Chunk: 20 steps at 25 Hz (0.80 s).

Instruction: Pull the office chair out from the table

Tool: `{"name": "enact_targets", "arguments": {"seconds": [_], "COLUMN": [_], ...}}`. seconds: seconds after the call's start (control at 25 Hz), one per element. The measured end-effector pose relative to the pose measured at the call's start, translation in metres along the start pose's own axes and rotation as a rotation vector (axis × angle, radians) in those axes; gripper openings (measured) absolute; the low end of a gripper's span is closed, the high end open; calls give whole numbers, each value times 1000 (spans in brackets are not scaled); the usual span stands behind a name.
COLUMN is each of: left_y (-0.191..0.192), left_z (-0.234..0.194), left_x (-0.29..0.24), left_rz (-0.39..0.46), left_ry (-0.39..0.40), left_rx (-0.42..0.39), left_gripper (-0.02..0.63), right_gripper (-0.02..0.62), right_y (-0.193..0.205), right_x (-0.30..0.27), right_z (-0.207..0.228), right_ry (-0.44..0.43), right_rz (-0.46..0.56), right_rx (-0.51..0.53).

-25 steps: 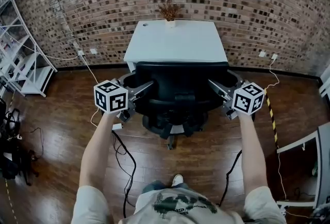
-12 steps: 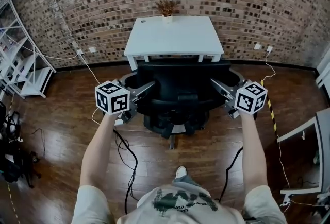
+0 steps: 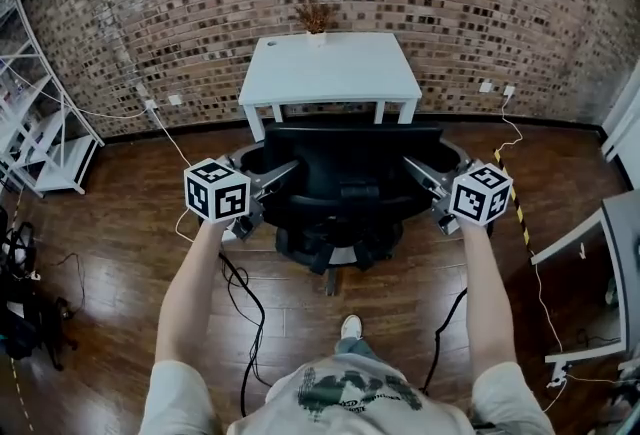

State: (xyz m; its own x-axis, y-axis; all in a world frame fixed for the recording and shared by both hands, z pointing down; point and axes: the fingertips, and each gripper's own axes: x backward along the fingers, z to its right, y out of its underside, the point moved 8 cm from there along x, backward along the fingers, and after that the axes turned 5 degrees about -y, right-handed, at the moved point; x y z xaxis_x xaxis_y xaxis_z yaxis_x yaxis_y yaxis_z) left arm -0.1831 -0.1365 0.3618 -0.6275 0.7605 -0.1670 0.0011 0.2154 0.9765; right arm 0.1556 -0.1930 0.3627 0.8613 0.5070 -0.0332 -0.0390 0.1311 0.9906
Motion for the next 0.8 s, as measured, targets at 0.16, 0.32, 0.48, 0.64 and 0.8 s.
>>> {"name": "enact_targets", "arguments": {"seconds": [0.16,0.32,0.48,0.64,0.8], "left_y": [4,4,5,5,3], "left_z": [7,9,10,14,18], "left_x": [11,12,14,17,28], "left_rz": [-5,-4,4,38,51], "left_ry": [4,2,-10,-50,-115], "left_rx": [6,-1,-7,-33,-67], "left_gripper": [278,279,287,303,310], "right_gripper": [314,314,314,328,344], "right_y": [3,3,4,5,3], "right_x": [7,10,9,14,22], "right_z": [-13,-17,-19,-20,-25], "right_ry": [4,9,11,62,150], "right_rz": [-8,0,7,36,47], "right_rx": [-3,4,10,32,55]}}
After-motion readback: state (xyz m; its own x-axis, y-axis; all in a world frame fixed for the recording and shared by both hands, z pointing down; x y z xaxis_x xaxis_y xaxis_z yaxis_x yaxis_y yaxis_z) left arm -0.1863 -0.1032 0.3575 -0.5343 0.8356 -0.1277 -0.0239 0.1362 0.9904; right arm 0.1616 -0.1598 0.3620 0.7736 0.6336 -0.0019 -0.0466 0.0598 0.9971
